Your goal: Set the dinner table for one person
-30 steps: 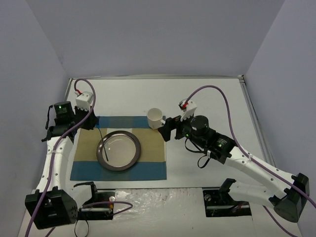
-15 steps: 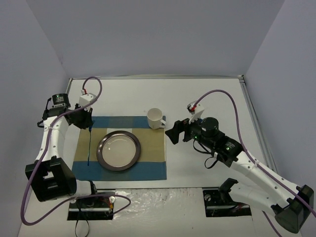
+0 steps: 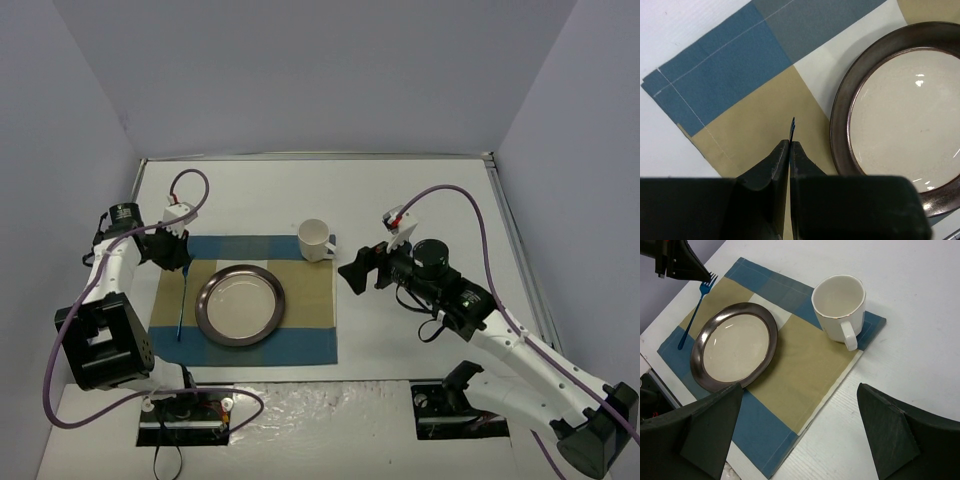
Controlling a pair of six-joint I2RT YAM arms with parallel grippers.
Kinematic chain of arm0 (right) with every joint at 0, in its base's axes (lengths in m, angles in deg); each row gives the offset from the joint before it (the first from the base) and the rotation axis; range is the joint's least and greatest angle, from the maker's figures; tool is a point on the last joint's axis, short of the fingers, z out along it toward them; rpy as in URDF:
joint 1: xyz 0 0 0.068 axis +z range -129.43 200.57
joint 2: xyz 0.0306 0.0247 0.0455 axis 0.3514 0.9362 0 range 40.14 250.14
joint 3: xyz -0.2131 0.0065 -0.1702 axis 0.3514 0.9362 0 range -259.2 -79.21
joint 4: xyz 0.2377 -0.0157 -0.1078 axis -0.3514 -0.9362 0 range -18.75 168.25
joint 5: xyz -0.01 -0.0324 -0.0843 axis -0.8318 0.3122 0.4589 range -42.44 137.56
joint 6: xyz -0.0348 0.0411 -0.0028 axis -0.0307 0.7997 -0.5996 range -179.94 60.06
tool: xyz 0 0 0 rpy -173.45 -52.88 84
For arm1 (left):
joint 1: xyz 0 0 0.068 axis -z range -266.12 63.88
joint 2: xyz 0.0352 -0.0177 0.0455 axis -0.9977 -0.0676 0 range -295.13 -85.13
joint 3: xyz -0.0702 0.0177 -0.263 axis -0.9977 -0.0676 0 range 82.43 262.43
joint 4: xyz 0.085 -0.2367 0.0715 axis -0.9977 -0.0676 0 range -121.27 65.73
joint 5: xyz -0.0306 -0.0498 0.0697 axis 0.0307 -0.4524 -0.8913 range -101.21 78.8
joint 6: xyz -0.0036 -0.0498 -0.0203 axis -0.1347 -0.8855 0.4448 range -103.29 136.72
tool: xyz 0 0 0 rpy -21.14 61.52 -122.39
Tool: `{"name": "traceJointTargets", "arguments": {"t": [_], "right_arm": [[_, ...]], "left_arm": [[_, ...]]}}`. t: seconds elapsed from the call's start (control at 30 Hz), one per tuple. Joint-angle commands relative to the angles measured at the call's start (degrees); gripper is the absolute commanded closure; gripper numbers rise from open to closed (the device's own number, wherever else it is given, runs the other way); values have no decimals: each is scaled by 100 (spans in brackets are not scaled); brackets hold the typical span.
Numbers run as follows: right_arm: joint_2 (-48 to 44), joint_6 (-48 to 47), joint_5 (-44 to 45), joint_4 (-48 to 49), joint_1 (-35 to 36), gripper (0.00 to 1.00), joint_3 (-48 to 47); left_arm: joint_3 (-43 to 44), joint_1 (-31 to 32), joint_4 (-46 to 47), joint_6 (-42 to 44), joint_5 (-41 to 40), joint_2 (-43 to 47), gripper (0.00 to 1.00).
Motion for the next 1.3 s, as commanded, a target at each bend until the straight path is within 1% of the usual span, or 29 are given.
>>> {"name": "traceJointTargets", "arguments": {"t": [0.0, 0.17, 0.33, 0.53, 0.77, 1.1, 1.27], "right_arm": [[-117, -149, -7, 324, 0, 5, -29], [-93, -169, 1, 313, 6, 5, -28], [-84, -193, 37, 307, 8, 5, -12], [-82, -213, 26, 304, 0, 5, 4], [-62, -237, 37, 298, 18, 5, 13], [-66, -263, 64, 290, 26, 5, 39], [-48, -271, 72, 307, 18, 5, 39]], "left_arm": [[122, -111, 476, 315, 466, -64, 100], [314, -111, 208, 579, 487, -416, 100], [292, -133, 274, 631, 426, -642, 100], [257, -315, 526, 577, 508, -833, 100], [154, -503, 851, 470, 515, -821, 100], [321, -542, 722, 650, 808, -1233, 100], [379, -594, 699, 634, 775, -1316, 100]]}}
